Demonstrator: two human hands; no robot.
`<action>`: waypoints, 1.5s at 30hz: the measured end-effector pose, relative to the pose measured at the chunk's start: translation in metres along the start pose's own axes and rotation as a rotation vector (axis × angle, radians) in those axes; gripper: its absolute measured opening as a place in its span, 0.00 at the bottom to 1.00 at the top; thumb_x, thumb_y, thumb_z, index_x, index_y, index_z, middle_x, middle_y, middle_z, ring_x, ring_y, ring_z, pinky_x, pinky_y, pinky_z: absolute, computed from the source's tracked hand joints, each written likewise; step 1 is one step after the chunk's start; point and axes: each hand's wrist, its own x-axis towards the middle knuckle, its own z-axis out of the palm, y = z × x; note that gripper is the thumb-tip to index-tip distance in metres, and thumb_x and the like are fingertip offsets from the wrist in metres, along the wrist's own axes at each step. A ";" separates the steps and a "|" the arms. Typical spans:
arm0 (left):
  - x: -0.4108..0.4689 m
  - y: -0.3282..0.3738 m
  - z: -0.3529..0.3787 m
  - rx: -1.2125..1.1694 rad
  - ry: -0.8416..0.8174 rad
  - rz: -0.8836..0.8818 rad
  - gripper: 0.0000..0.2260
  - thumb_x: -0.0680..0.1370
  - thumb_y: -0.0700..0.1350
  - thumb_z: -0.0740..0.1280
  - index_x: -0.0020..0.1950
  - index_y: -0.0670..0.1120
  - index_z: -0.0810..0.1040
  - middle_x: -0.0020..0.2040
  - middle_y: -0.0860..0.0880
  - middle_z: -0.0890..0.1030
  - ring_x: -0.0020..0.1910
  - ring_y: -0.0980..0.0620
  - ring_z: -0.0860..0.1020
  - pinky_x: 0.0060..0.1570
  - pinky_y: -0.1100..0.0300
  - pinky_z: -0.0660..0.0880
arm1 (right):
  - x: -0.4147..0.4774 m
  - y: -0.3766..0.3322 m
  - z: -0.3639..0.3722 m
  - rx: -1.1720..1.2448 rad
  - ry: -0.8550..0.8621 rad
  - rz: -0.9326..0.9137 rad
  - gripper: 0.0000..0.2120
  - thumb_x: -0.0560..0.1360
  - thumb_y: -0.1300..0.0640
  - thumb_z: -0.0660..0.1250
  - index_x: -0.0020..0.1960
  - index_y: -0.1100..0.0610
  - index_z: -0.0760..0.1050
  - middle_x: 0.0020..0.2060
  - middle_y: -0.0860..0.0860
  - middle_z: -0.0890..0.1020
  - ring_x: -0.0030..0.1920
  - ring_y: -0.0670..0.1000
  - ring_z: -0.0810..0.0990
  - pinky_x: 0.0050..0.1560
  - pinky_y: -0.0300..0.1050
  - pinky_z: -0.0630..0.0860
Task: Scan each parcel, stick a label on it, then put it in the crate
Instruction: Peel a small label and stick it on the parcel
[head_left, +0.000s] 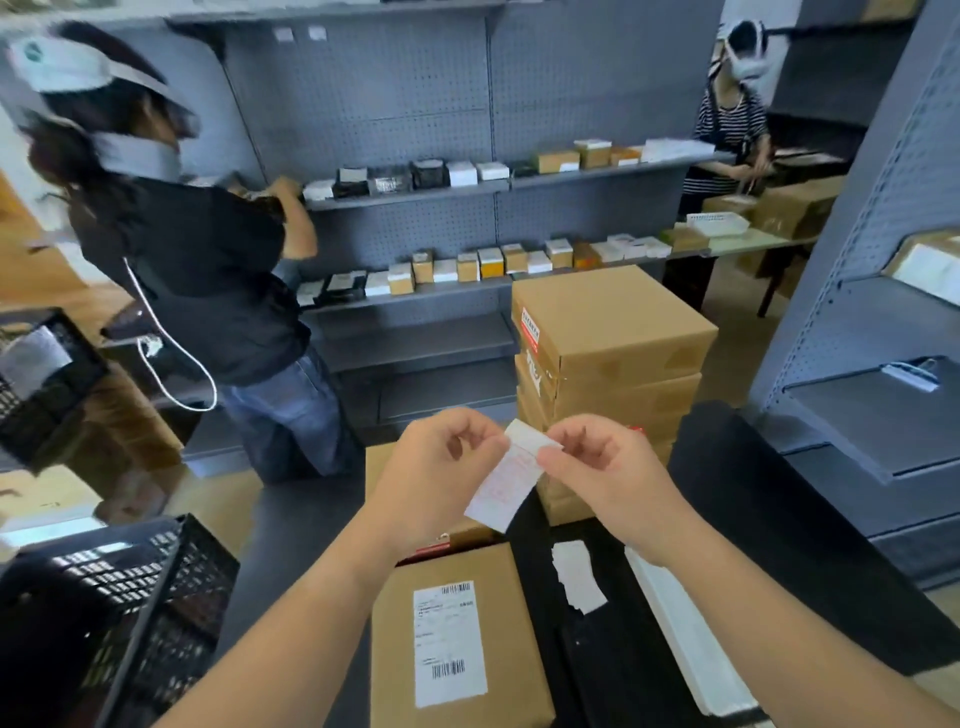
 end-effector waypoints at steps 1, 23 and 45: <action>-0.006 0.005 -0.004 -0.054 0.022 -0.023 0.06 0.79 0.48 0.70 0.43 0.52 0.82 0.39 0.52 0.81 0.36 0.59 0.78 0.35 0.62 0.72 | -0.004 -0.005 0.004 0.039 0.014 0.007 0.02 0.79 0.58 0.71 0.51 0.55 0.83 0.45 0.53 0.86 0.49 0.55 0.85 0.49 0.49 0.83; -0.057 0.037 -0.035 -0.341 0.165 -0.037 0.05 0.79 0.47 0.70 0.44 0.53 0.83 0.46 0.47 0.85 0.50 0.46 0.84 0.52 0.44 0.81 | -0.041 -0.063 0.021 0.114 -0.005 -0.078 0.02 0.78 0.58 0.71 0.49 0.56 0.82 0.45 0.50 0.88 0.50 0.49 0.87 0.48 0.45 0.84; -0.062 0.067 -0.046 -0.182 0.088 0.046 0.06 0.81 0.46 0.68 0.45 0.49 0.81 0.42 0.50 0.84 0.42 0.54 0.84 0.42 0.58 0.79 | -0.050 -0.092 0.015 0.040 -0.074 -0.164 0.03 0.79 0.58 0.70 0.52 0.57 0.82 0.43 0.50 0.87 0.44 0.47 0.87 0.40 0.37 0.80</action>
